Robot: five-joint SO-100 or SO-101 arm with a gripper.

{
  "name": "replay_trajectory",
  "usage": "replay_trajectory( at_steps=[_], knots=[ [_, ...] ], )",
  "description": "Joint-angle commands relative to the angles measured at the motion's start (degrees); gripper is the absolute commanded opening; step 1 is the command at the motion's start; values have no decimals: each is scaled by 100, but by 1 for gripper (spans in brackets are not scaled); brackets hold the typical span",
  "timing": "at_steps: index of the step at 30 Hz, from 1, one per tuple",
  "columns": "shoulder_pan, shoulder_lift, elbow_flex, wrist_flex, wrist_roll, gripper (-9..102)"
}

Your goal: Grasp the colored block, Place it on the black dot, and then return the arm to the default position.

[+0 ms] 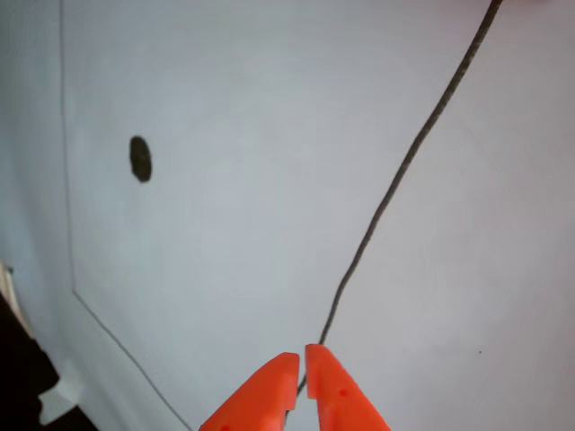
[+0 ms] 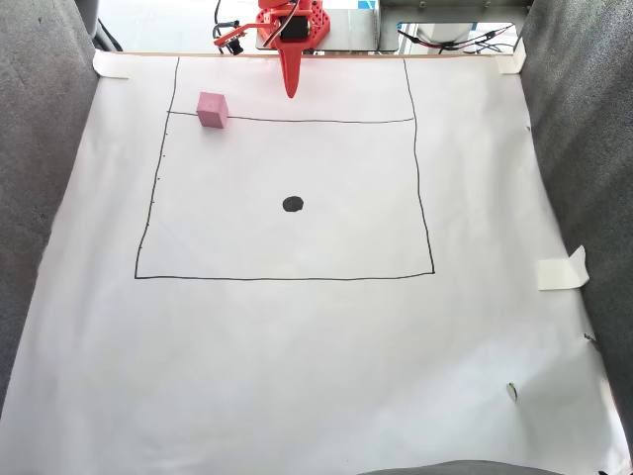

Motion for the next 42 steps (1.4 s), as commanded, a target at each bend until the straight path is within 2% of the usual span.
replay_trajectory(
  at_steps=[1, 32, 35, 38, 42],
  knots=[
    [-26, 18, -44, 0, 9, 0],
    [0, 18, -44, -9, 35, 0],
    [220, -255, -88, -299, 158, 0],
    [545, -1011, -835, -396, 220, 0],
    [703, -1819, -2487, 633, 360, 0]
  ],
)
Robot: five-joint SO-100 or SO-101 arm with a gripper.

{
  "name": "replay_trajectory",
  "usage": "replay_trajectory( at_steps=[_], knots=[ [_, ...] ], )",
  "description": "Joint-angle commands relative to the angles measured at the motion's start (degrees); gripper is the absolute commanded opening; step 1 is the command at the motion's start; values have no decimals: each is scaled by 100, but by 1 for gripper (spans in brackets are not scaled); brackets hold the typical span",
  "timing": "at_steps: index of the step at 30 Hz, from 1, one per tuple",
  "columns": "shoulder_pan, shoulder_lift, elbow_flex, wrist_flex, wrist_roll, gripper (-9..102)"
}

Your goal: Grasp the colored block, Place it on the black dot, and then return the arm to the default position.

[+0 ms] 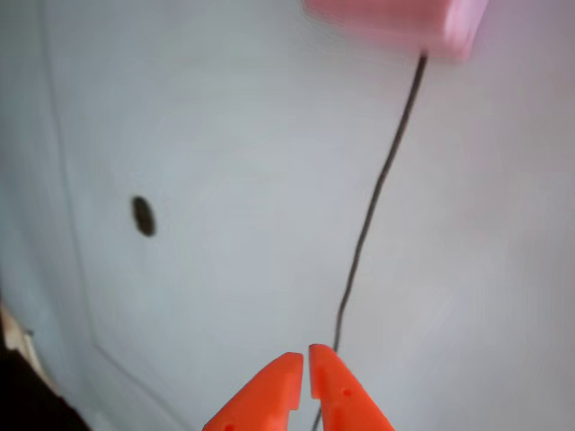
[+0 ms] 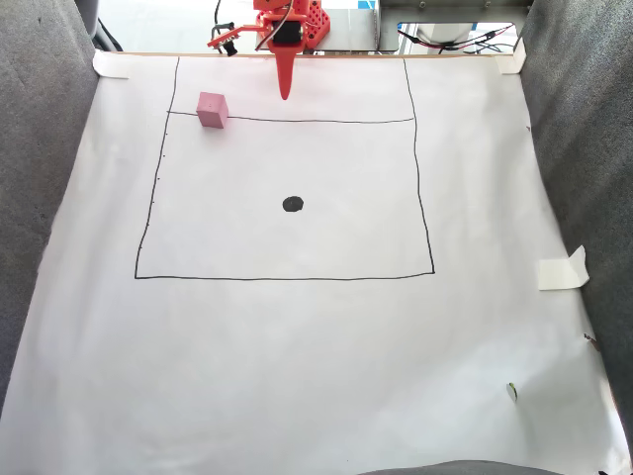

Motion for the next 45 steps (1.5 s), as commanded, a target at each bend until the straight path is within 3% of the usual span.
replay_trajectory(
  at_steps=[1, 5, 8, 26, 45],
  knots=[
    [53, -606, -1837, 923, 185, 0],
    [141, -1872, -3647, 2232, 448, 0],
    [422, -2514, -4315, 2522, 483, 0],
    [2373, -5994, -5229, 1696, -369, 0],
    [3015, -6855, -5537, 2241, -2013, 0]
  ],
)
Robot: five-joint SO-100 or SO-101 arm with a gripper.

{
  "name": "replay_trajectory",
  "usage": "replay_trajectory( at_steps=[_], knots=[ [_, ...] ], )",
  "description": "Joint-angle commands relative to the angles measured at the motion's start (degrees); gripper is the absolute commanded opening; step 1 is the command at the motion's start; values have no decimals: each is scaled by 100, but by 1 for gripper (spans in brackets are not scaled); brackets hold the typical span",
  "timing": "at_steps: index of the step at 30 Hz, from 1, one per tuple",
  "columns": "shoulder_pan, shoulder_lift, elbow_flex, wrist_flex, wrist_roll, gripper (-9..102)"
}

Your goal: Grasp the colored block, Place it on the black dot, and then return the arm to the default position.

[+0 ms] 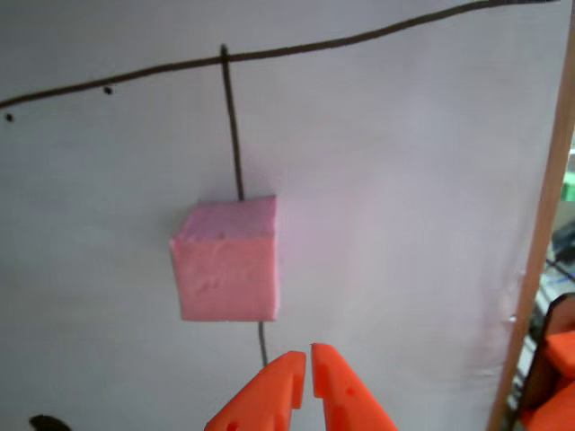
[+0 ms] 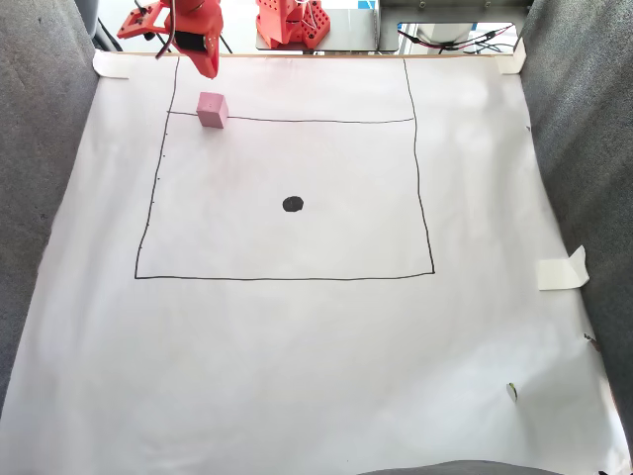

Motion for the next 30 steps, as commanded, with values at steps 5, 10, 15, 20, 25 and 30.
replay_trajectory(
  at_steps=[5, 10, 15, 20, 25, 30],
  knots=[
    [-123, -202, -448, 35, -668, 0],
    [-325, -448, -457, -343, -466, 0],
    [-519, -483, -404, -545, -141, 0],
    [-431, -290, -457, -765, -141, 0],
    [-352, -264, -492, -650, -308, 12],
    [-220, -272, -492, -571, -422, 14]
  ],
)
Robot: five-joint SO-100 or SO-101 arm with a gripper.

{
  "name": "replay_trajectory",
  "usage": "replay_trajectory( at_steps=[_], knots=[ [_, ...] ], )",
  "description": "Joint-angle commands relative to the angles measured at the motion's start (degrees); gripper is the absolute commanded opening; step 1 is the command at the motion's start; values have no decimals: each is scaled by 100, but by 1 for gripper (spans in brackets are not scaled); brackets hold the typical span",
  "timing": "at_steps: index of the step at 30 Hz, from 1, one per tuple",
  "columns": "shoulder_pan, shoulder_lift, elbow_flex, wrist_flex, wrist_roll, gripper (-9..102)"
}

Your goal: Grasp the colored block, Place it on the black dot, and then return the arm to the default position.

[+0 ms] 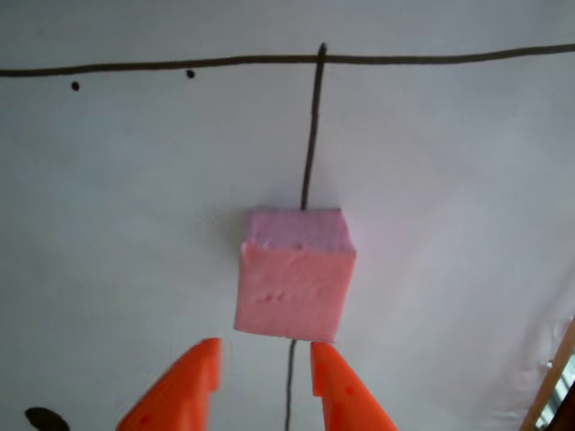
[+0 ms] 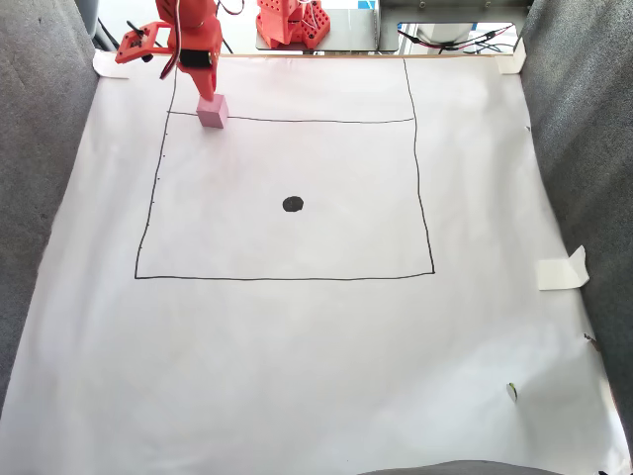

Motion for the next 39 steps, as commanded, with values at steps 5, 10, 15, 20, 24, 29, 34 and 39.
replay_trajectory(
  at_steps=[5, 10, 15, 20, 24, 29, 34, 39],
  knots=[
    [229, 220, -255, 352, -396, 20],
    [396, 202, -255, 677, -809, 27],
    [527, 44, -246, 536, -1011, 34],
    [615, -9, -167, 387, -1143, 37],
    [650, -70, -132, 229, -1099, 36],
    [580, -220, -88, 202, -984, 36],
    [413, -396, 0, 185, -756, 36],
    [290, -492, 185, -53, -545, 36]
  ],
)
